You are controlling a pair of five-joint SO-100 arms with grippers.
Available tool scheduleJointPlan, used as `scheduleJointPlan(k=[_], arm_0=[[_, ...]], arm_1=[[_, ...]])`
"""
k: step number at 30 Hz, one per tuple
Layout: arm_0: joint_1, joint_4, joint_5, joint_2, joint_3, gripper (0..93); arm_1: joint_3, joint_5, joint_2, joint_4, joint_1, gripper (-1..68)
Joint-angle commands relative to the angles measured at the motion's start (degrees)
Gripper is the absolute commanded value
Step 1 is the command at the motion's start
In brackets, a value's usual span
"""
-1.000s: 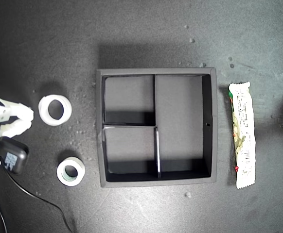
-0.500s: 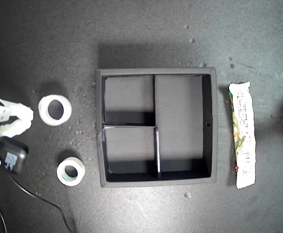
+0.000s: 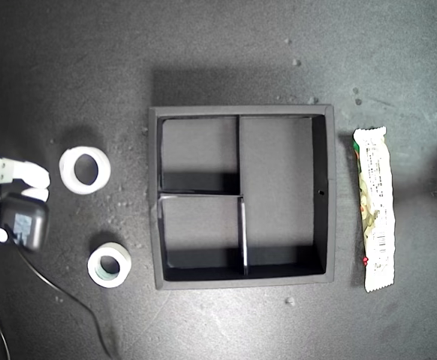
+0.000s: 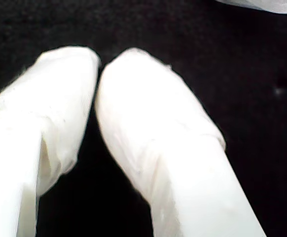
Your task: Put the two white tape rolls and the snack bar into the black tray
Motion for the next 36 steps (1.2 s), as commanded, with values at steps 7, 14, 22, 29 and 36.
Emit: scheduleJointPlan(k=[7, 14, 22, 29, 36], arm_0=[[7.03, -8.09, -2.64, 2.81, 3.34, 0.1], [-1.58, -6.94, 11.51, 2.2, -9.93, 0.5], [-6.59, -5.71, 24.08, -46.49, -42.1, 6.1], [-4.57, -9.14, 24.08, -58.01, -46.05, 9.1], [-4.13, -14.59, 23.55, -59.06, -42.28, 11.1]], arm_1=[[0.7, 1.32, 0.53, -8.53, 1.23, -0.4], [-5.01, -7.47, 0.53, -16.61, 1.76, -0.4], [-21.8, -20.65, -0.44, -14.06, 2.37, -0.1], [-31.9, -25.49, -15.21, -13.71, -6.33, 8.6], [-54.58, -30.76, -47.29, -7.82, -16.88, 17.7]])
